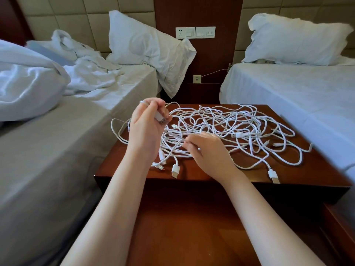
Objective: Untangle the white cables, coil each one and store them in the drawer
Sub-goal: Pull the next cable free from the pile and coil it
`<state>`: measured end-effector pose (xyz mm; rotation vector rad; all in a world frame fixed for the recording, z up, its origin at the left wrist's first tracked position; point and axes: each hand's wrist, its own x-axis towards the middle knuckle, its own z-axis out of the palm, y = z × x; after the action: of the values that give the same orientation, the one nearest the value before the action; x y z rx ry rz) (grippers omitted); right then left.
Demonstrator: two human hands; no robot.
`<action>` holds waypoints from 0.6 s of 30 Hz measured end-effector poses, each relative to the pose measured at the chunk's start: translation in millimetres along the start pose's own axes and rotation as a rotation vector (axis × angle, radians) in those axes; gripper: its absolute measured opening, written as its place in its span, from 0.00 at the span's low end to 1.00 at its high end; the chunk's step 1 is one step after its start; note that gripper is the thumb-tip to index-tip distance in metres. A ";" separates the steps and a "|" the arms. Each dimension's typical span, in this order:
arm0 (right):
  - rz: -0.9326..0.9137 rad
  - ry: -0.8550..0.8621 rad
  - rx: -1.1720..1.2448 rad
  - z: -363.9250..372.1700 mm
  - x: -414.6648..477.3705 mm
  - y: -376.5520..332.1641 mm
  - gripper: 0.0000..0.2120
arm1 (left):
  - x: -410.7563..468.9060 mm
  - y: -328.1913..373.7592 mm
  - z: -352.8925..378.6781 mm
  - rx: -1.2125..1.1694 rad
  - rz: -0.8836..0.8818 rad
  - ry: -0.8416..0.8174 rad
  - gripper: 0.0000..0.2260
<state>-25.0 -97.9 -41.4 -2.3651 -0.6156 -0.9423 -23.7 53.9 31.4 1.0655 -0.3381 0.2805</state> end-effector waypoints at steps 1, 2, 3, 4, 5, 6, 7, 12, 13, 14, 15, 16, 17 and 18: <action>0.003 0.002 -0.024 -0.6 0.0 0.2 0.08 | 1.4 -3.4 -4.5 0.127 0.043 0.045 0.13; 0.007 0.006 -0.053 -0.4 0.1 0.2 0.09 | 1.4 -7.3 -8.5 0.300 0.099 0.091 0.12; 0.016 0.018 -0.083 -0.8 0.0 -0.1 0.09 | 0.8 -12.5 -12.0 0.473 0.160 0.133 0.11; 0.033 0.039 -0.111 -0.9 0.2 0.0 0.10 | -0.4 -17.0 -14.3 0.604 0.217 0.168 0.11; 0.055 0.068 -0.138 -1.5 0.6 0.3 0.10 | -2.1 -20.6 -15.3 0.706 0.268 0.191 0.11; 0.079 0.104 -0.162 -2.6 1.6 0.9 0.10 | -4.1 -22.8 -15.6 0.806 0.325 0.198 0.11; 0.105 0.148 -0.179 -3.3 2.5 1.7 0.11 | -5.7 -23.4 -15.8 0.910 0.375 0.192 0.11; 0.223 0.395 -0.071 -8.1 2.8 3.6 0.05 | -4.1 -25.8 -19.4 1.187 0.367 0.096 0.11; 0.234 0.410 -0.023 -9.3 2.3 3.2 0.05 | -4.2 -26.1 -18.8 1.217 0.336 0.079 0.12; 0.232 0.420 0.022 -10.0 2.1 3.3 0.05 | -5.0 -26.1 -17.3 1.244 0.313 0.067 0.13; 0.218 0.428 0.057 -10.9 2.0 3.4 0.06 | -6.4 -26.1 -15.1 1.273 0.300 0.055 0.13; 0.201 0.432 0.087 -11.5 2.1 3.4 0.08 | -8.3 -26.2 -12.4 1.299 0.289 0.041 0.13; 0.188 0.435 0.115 -11.9 2.1 3.2 0.10 | -10.0 -26.0 -9.7 1.313 0.273 0.016 0.12; 0.181 0.443 0.137 -12.0 2.1 3.0 0.12 | -11.7 -26.8 -7.2 1.297 0.251 -0.021 0.11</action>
<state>-27.8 -107.0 -33.2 -1.9624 -0.2769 -1.2446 -23.2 47.3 2.0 2.3036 -0.2942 0.7637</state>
